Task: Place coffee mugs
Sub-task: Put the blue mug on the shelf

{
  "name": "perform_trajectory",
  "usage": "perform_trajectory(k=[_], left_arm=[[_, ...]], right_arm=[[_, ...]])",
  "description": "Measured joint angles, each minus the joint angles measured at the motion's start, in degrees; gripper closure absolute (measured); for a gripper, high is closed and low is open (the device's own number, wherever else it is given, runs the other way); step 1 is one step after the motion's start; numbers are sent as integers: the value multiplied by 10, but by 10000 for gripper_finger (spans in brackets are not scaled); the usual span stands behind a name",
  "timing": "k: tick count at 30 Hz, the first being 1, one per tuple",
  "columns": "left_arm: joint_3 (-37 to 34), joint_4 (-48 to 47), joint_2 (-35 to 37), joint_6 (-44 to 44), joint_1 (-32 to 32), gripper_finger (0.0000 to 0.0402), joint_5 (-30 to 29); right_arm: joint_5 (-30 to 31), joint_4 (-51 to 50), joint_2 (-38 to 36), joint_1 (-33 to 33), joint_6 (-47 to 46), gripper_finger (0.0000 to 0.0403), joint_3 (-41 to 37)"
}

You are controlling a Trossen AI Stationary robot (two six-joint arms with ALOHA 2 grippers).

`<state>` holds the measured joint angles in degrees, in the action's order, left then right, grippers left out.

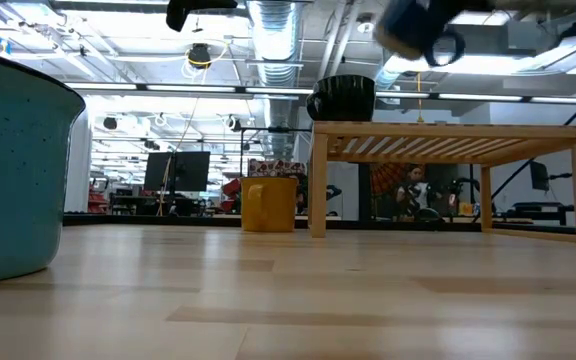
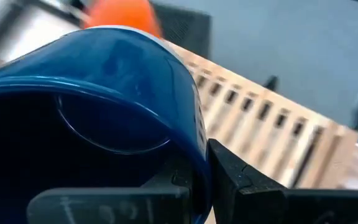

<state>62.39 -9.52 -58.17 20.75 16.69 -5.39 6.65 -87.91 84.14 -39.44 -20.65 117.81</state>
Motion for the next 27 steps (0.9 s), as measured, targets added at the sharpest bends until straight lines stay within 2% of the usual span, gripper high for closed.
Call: perform_trajectory(k=[5, 9, 17, 25, 27], left_arm=[[0, 0, 0, 1, 0, 266, 0], [0, 0, 0, 16, 0, 266, 0], [0, 0, 0, 24, 0, 266, 0], [0, 0, 0, 24, 0, 266, 0], [0, 0, 0, 24, 0, 266, 0]], right_arm=[[-3, -24, 78, -62, 74, 356, 0], [-4, -16, 129, -86, 111, 356, 0], [-7, -19, 190, -95, 140, 356, 0], [-4, -19, 219, -95, 151, 356, 0], [-4, -20, 220, -98, 151, 345, 0]])
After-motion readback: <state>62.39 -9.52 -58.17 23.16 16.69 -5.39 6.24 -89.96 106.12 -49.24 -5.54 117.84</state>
